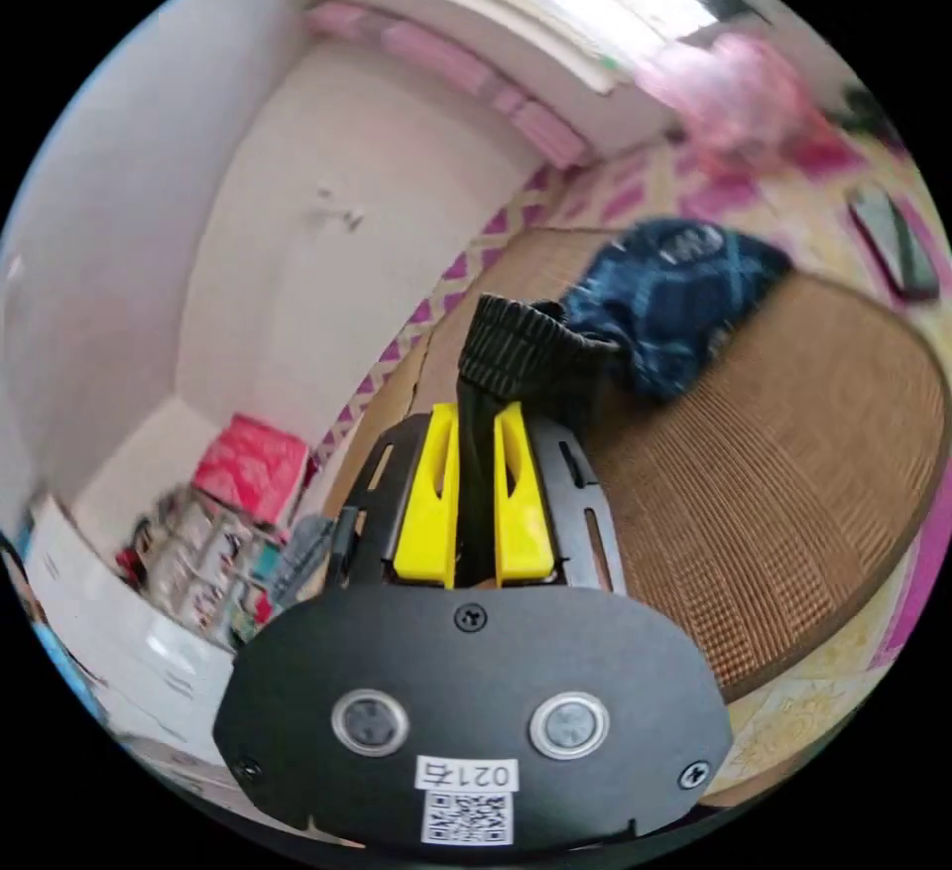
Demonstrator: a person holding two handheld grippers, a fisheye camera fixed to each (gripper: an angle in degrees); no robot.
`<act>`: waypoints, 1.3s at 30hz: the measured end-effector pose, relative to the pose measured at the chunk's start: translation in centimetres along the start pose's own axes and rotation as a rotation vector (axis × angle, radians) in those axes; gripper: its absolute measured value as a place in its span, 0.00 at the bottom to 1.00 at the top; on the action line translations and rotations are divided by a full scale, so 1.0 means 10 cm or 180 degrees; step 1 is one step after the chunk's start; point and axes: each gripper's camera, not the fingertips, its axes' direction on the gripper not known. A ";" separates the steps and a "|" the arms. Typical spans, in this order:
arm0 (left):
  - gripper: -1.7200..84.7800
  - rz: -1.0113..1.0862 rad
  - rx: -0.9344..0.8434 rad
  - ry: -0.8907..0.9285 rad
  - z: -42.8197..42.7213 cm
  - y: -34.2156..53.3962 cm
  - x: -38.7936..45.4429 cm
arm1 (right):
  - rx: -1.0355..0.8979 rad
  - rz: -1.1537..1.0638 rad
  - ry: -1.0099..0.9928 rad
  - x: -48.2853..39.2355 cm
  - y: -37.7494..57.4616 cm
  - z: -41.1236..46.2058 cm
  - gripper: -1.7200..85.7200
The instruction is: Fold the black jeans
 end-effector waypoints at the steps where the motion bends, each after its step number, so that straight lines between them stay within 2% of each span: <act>1: 0.01 -0.0036 0.0059 0.0053 -0.09 0.11 -0.08 | -0.0028 -0.0535 0.0004 -0.83 0.08 0.10 0.09; 2: 0.01 -0.0059 0.0094 0.0075 -0.14 0.17 -0.12 | -0.0103 -0.1044 -0.0007 -1.68 0.24 0.26 0.09; 3: 0.01 -0.0084 0.0171 0.0122 -0.23 0.28 -0.20 | -0.0149 -0.1293 -0.0012 -2.10 0.35 0.36 0.09; 5: 0.01 -0.0081 0.0271 0.0135 -0.37 0.44 -0.29 | -0.0322 -0.2209 -0.0031 -3.67 1.03 0.86 0.09; 6: 0.01 -0.0084 0.0329 0.0121 -0.45 0.54 -0.34 | -0.0359 -0.2426 -0.0026 -4.03 1.24 1.00 0.09; 8: 0.01 -0.0091 0.0383 0.0110 -0.56 0.70 -0.41 | -0.0455 -0.3208 0.0047 -5.22 2.24 1.62 0.09; 12: 0.01 -0.0150 0.0479 0.0128 -0.74 1.11 -0.61 | -0.0869 -0.4177 0.0361 -6.24 3.98 2.88 0.09; 14: 0.01 -0.0184 0.0482 0.0112 -0.79 1.30 -0.71 | -0.1524 -0.4640 0.0775 -6.29 5.07 3.88 0.09; 15: 0.01 -0.0222 0.0475 0.0090 -0.82 1.42 -0.78 | -0.1658 -0.4677 0.0790 -6.25 5.27 4.05 0.09; 20: 0.01 -0.0353 0.0561 0.0027 -0.90 1.87 -1.00 | -0.1182 -0.4952 0.0979 -6.58 6.05 4.15 0.08; 25: 0.01 -0.0380 0.0819 0.0000 -0.81 1.98 -1.18 | -0.1271 -0.5129 0.0972 -6.46 6.60 4.53 0.10; 27: 0.01 -0.0337 0.0886 -0.0029 -0.74 1.90 -1.22 | -0.1460 -0.5004 0.0756 -6.44 6.56 4.50 0.11; 29: 0.02 -0.0219 0.0937 0.0014 -0.64 1.77 -1.23 | -0.2006 -0.4748 0.0234 -6.33 6.36 4.37 0.11; 31: 0.03 -0.0037 0.0875 -0.0031 -0.40 1.54 -1.22 | -0.2215 -0.4536 -0.0039 -6.14 6.11 4.23 0.10; 33: 0.04 0.0101 0.0723 -0.0197 -0.10 1.35 -1.22 | -0.1918 -0.4238 0.0048 -5.83 5.75 4.06 0.10; 36: 0.02 0.0051 0.0169 -0.0560 0.62 1.22 -1.45 | -0.1451 -0.3718 0.0588 -5.10 5.14 3.98 0.10; 38: 0.01 -0.0269 -0.0374 -0.0971 1.14 1.37 -1.79 | -0.1745 -0.3250 0.0762 -4.34 4.83 4.24 0.09; 39: 0.01 -0.0343 -0.0446 -0.0927 1.34 1.55 -1.99 | -0.1902 -0.3131 0.0751 -4.13 4.80 4.35 0.09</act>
